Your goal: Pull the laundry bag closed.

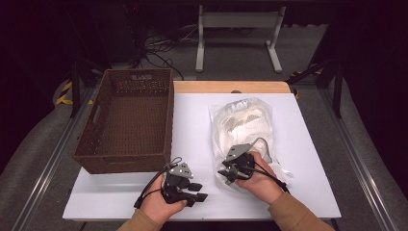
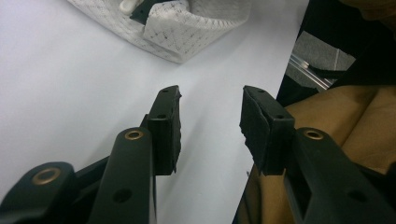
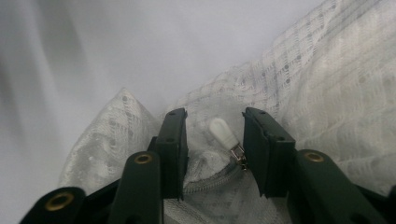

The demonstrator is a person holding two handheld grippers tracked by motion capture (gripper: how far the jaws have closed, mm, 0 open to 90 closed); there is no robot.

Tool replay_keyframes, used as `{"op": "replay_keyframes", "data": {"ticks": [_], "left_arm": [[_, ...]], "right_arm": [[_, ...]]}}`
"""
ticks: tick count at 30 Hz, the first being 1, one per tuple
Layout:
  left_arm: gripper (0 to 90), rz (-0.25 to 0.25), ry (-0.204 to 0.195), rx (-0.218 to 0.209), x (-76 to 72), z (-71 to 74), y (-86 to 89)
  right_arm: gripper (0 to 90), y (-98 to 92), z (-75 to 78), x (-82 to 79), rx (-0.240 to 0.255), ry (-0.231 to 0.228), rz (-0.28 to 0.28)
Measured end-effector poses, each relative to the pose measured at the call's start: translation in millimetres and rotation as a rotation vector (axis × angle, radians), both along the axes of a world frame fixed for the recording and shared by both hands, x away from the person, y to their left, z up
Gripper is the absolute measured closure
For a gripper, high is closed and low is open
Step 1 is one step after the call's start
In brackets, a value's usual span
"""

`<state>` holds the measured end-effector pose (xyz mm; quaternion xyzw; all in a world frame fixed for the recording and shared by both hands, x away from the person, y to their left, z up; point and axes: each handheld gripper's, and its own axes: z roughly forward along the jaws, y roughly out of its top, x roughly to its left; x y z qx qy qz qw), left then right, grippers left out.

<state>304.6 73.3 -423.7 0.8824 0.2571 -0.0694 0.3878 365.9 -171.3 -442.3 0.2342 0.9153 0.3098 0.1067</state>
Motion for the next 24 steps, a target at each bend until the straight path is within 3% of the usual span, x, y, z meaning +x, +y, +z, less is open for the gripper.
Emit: {"op": "replay_keyframes", "data": {"ticks": [9, 18, 24], "left_arm": [[58.5, -0.003, -0.002, 0.002, -0.3, -0.3, -1.1], [58.0, -0.005, 0.005, -0.002, -0.9, -0.6, -3.2], [56.4, -0.017, -0.015, -0.035, -3.5, 3.3, -8.6]], "right_arm": [[81.2, -1.4, 1.6, 2.5, -0.024, -0.023, -0.009], [87.0, -5.6, 11.3, -0.5, 0.023, -0.05, -0.011], [87.9, -6.2, 19.3, -5.3, 0.064, -0.071, -0.003]]}}
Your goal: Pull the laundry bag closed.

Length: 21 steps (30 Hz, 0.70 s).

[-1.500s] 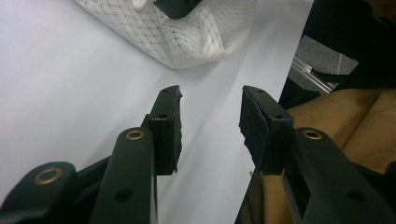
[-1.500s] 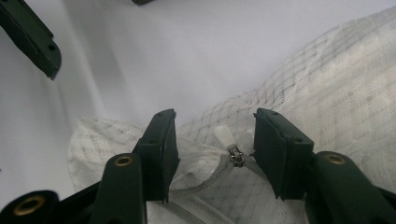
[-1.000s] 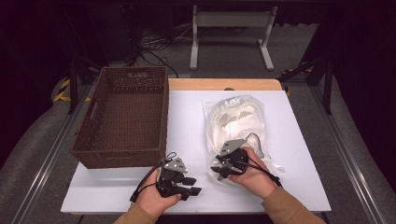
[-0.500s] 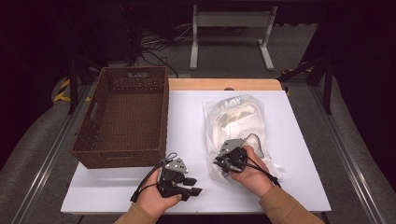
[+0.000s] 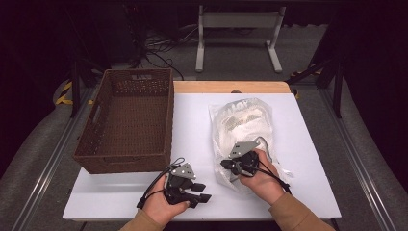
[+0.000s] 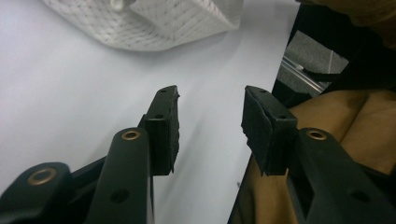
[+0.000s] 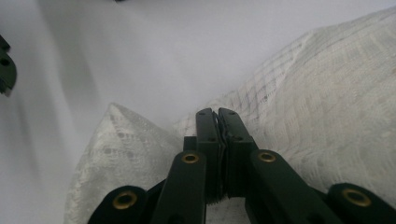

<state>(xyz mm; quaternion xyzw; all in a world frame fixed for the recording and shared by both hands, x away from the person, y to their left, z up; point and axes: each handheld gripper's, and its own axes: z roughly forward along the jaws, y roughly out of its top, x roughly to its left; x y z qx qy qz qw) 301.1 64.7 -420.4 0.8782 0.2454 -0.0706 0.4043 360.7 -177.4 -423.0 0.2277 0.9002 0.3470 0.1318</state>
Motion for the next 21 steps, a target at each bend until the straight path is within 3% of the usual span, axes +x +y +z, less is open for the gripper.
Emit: {"op": "replay_keyframes", "data": {"ticks": [10, 16, 19, 21], "left_arm": [[51.7, 0.007, -0.045, -0.055, 3.2, 7.3, -17.1], [51.7, 0.004, -0.044, -0.074, 4.5, 10.1, -27.2], [61.6, 0.016, -0.049, -0.059, 6.0, 9.0, -30.3], [74.2, 0.022, -0.047, -0.043, 6.5, 8.3, -31.0]], "right_arm": [[88.3, 3.5, 12.5, -10.1, 0.051, -0.024, 0.024], [88.4, 5.0, 14.8, -13.0, 0.068, -0.026, 0.029], [88.4, 6.6, 15.7, -14.8, 0.08, -0.022, 0.034], [88.3, 6.7, 17.0, -15.8, 0.087, -0.022, 0.038]]}}
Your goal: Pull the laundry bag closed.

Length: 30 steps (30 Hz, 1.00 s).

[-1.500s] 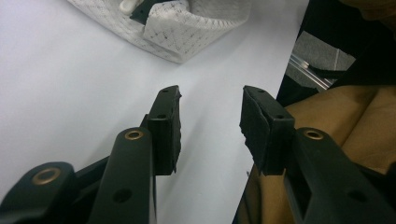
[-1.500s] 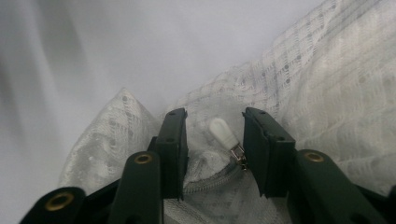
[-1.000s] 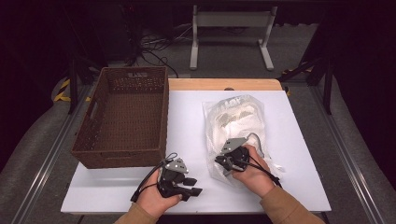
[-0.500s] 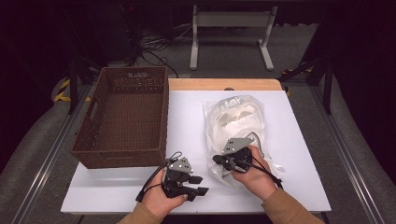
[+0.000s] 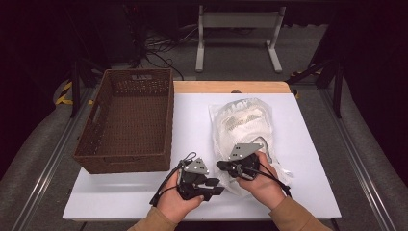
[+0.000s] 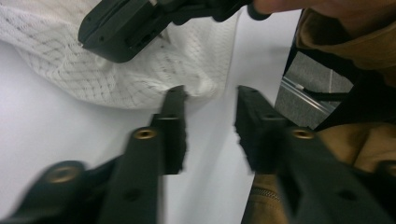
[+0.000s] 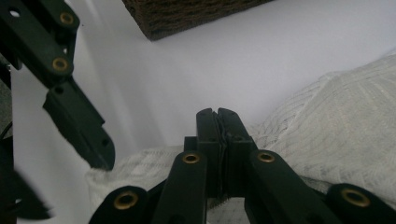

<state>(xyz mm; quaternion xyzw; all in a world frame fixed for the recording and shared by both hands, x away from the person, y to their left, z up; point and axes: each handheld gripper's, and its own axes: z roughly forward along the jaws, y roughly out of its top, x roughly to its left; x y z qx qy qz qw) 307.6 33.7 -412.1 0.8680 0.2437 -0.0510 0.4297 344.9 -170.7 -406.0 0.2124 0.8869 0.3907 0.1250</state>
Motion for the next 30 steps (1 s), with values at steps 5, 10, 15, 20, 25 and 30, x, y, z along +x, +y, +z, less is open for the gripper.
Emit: {"op": "replay_keyframes", "data": {"ticks": [5, 10, 15, 20, 25, 30], "left_arm": [[90.0, 0.008, 0.007, 0.02, -0.2, -3.1, -0.3], [90.0, 0.001, 0.017, 0.044, -1.7, -5.1, -2.0], [90.0, -0.016, 0.023, 0.058, -3.8, -5.8, -3.4], [90.0, -0.044, 0.032, 0.06, -6.6, -6.6, -5.1], [90.0, -0.065, 0.043, 0.06, -8.7, -7.7, -7.1], [90.0, -0.032, 0.031, 0.052, -7.7, -7.3, -3.0]], "right_arm": [[88.3, -1.1, 3.5, -1.1, 0.024, 0.003, -0.003], [88.0, -2.3, 5.1, -2.0, 0.045, 0.008, -0.001], [85.9, -4.3, 6.9, -2.8, 0.063, 0.011, -0.003], [82.3, -9.2, 10.5, -1.9, 0.073, 0.001, -0.024], [78.2, -8.4, 11.0, -0.4, 0.061, -0.006, -0.025], [75.2, -3.6, 6.9, 4.4, 0.015, 0.003, -0.032]]}}
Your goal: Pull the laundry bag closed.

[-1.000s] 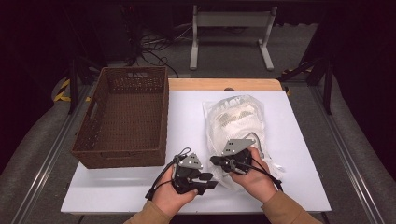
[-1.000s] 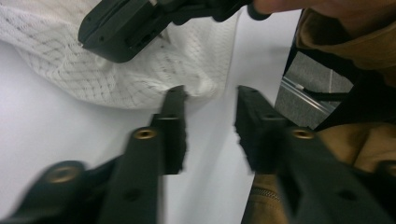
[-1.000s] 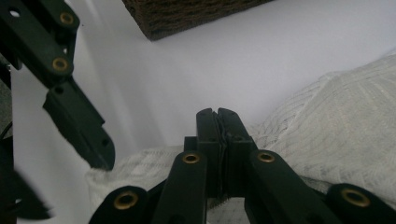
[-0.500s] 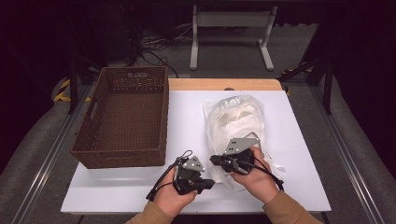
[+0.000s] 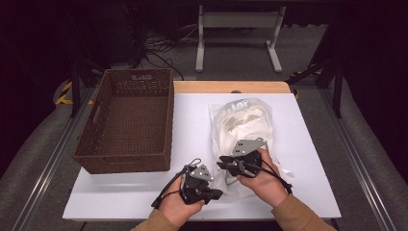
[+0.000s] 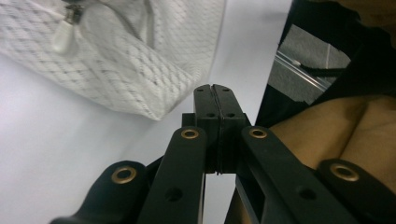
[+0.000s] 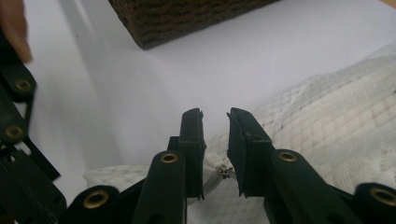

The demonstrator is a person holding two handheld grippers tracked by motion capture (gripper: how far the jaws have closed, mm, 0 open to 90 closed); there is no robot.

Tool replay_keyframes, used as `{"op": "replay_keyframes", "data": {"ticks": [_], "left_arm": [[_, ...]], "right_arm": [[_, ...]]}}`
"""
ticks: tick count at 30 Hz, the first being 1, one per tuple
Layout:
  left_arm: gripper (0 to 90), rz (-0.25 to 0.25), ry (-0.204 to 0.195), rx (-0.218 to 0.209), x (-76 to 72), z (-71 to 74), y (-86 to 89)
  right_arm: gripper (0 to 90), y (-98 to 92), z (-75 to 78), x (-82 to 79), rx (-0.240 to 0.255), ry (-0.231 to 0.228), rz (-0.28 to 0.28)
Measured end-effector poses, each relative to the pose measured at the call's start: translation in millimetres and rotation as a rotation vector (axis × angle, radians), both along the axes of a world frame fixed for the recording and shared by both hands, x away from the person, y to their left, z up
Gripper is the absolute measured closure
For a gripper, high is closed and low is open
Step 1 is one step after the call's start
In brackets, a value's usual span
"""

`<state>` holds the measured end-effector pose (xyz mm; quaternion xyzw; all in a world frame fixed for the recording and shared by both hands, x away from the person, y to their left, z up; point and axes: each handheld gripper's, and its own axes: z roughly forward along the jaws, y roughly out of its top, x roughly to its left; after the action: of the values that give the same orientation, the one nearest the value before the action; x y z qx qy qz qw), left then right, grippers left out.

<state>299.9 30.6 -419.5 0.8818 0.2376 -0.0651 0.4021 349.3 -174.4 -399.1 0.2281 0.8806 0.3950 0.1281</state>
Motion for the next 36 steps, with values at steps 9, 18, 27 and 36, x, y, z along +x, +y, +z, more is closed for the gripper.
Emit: {"op": "replay_keyframes", "data": {"ticks": [9, 18, 27, 36], "left_arm": [[55.8, 0.108, -0.034, 0.009, 5.3, -1.7, 2.6], [66.2, 0.103, -0.017, 0.07, 14.8, -13.6, -9.8], [87.4, 0.035, -0.051, 0.075, 3.5, -13.2, -16.5], [87.4, 0.023, -0.056, 0.072, 1.9, -12.7, -16.5]], "right_arm": [[75.5, -3.6, -1.7, 0.3, 0.0, 0.006, -0.014], [73.7, -3.2, -1.8, 0.0, 0.005, 0.01, -0.008], [68.4, 1.5, -2.8, 2.9, -0.03, 0.048, 0.003], [63.4, 9.8, -10.4, 7.2, -0.11, 0.087, 0.045]]}}
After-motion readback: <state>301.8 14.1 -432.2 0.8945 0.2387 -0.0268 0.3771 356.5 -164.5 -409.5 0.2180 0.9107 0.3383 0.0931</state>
